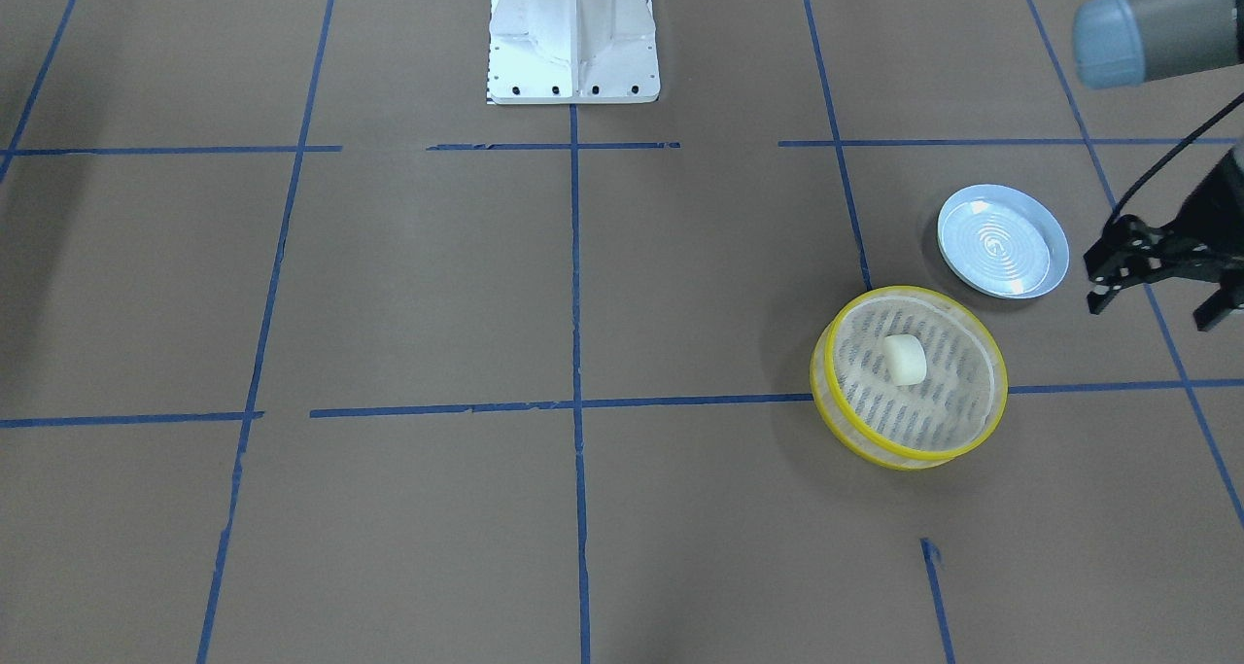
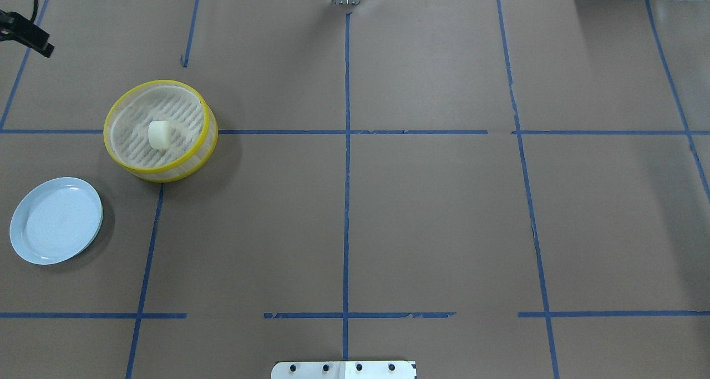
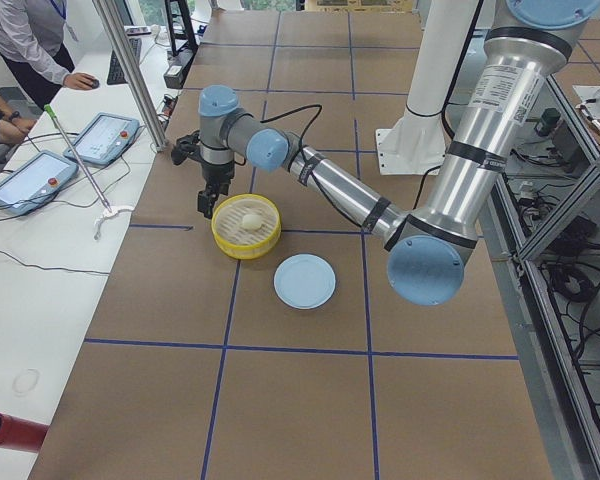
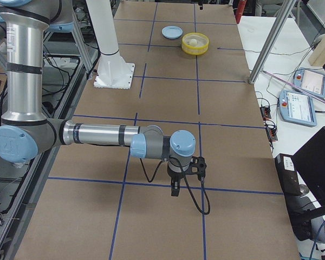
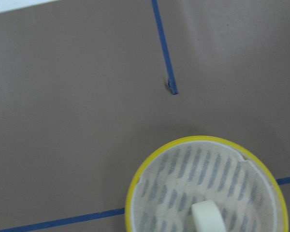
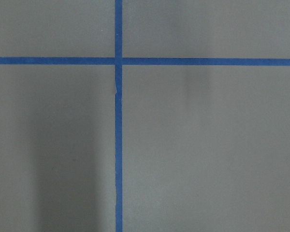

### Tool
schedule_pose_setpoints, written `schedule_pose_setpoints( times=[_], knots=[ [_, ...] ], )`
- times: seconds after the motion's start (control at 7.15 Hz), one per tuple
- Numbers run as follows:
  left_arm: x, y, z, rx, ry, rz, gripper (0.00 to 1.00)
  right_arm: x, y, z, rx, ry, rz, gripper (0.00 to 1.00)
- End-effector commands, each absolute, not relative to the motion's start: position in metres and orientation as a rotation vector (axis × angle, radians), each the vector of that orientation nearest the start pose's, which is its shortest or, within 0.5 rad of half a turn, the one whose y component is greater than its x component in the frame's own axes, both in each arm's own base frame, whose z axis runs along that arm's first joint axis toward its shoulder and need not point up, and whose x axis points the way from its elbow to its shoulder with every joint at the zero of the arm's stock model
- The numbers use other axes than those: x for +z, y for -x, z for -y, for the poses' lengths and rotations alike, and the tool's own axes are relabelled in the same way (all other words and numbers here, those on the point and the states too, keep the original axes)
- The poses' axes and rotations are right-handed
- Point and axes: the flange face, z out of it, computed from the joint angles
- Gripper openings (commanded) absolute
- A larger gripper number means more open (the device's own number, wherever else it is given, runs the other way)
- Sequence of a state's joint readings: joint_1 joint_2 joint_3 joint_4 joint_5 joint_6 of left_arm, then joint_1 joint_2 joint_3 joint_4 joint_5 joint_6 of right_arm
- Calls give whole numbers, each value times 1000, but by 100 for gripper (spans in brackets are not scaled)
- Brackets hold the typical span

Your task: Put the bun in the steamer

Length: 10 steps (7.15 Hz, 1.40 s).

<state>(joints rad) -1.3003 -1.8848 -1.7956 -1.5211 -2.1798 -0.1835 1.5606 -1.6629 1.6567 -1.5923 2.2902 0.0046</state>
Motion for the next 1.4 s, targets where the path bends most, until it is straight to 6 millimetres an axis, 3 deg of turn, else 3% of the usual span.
schedule_pose_setpoints(
  times=[0.0,0.14,0.42,0.56,0.7,0.84,0.98,1.26],
  knots=[
    [451,6,599,221,-312,-648,100,666,-63,451,4,32,719,100],
    [504,20,570,212,-249,-673,100,666,-64,451,6,31,719,100],
    [610,90,550,242,-180,-657,100,665,-64,452,5,30,719,100],
    [657,92,525,217,-110,-669,100,665,-63,452,4,30,719,100],
    [674,88,505,184,-77,-722,100,665,-64,452,5,30,719,100],
    [678,81,495,135,-52,-797,100,666,-63,451,4,32,719,100],
    [670,81,497,87,-43,-796,100,665,-64,452,5,30,719,100],
    [636,84,490,106,-104,-749,100,666,-64,451,6,31,719,100]
  ],
)
